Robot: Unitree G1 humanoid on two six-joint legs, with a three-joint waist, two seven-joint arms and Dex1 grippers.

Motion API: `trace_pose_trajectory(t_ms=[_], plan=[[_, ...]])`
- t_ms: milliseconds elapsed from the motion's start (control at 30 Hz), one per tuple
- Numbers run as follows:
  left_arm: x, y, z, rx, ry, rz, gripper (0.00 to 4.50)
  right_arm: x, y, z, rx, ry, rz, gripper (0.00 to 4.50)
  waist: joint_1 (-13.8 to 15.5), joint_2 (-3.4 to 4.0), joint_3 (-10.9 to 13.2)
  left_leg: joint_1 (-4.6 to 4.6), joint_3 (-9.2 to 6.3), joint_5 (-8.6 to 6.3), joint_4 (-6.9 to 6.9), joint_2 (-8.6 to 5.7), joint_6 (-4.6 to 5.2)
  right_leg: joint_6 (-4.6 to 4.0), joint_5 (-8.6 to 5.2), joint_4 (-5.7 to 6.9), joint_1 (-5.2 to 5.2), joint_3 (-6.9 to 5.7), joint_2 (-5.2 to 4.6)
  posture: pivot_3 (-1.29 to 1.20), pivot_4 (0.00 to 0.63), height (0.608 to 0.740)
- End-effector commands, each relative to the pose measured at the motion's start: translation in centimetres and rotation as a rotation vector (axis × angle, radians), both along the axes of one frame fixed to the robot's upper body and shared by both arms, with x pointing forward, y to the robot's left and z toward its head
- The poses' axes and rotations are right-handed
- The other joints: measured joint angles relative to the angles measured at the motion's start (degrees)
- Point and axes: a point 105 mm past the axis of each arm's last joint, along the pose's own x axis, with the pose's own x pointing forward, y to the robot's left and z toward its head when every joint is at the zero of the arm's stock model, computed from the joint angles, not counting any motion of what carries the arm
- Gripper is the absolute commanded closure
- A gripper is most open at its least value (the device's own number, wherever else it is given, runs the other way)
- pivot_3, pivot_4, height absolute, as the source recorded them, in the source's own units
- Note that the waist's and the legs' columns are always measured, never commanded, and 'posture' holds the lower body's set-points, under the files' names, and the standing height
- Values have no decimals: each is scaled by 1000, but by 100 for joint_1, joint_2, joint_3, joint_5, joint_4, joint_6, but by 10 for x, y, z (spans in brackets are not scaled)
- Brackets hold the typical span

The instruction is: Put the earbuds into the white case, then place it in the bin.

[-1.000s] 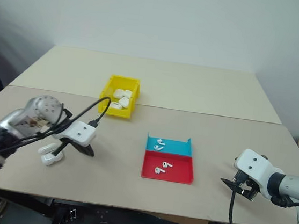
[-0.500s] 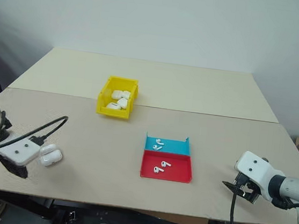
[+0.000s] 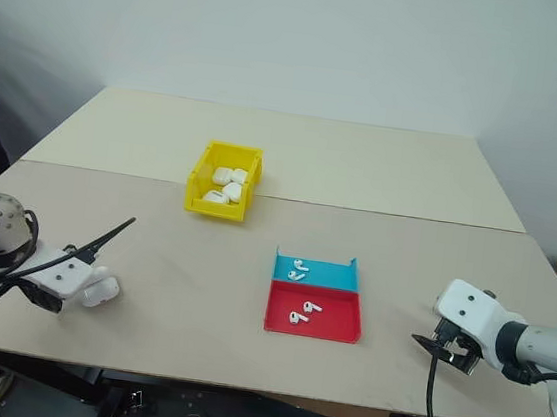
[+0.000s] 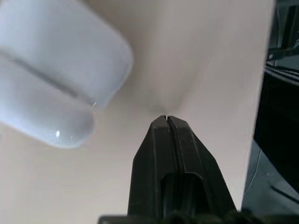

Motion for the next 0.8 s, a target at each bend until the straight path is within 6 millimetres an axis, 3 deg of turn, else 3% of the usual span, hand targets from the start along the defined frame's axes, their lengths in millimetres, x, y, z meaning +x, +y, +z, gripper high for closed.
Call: trace_pose_trajectory(t_ms=[33,167,500,800], plan=[[13,1,14,18,-72,-26,4468,0,1,10,-17,-40,10,0,-1,0,0,1,0,0,0,-1,0,0,0,0,1,0,-1,0,150,740],[29,-19,15,-39,-105,-49,4468,0,0,8,-17,-39,2,0,14,0,0,1,0,0,0,-1,0,0,0,2,1,0,-1,0,150,740],[57,-40,16,-38,-165,-128,4468,-5,0,4,-27,-32,-5,0,-2,0,0,1,-1,-2,0,-2,3,1,0,-1,3,1,-1,0,150,740],[57,-37,31,-69,-210,-100,4468,-13,-4,3,-47,-26,-23,0,-21,-2,1,-5,-2,-4,0,-2,7,2,0,-7,1,1,0,0,150,740]])
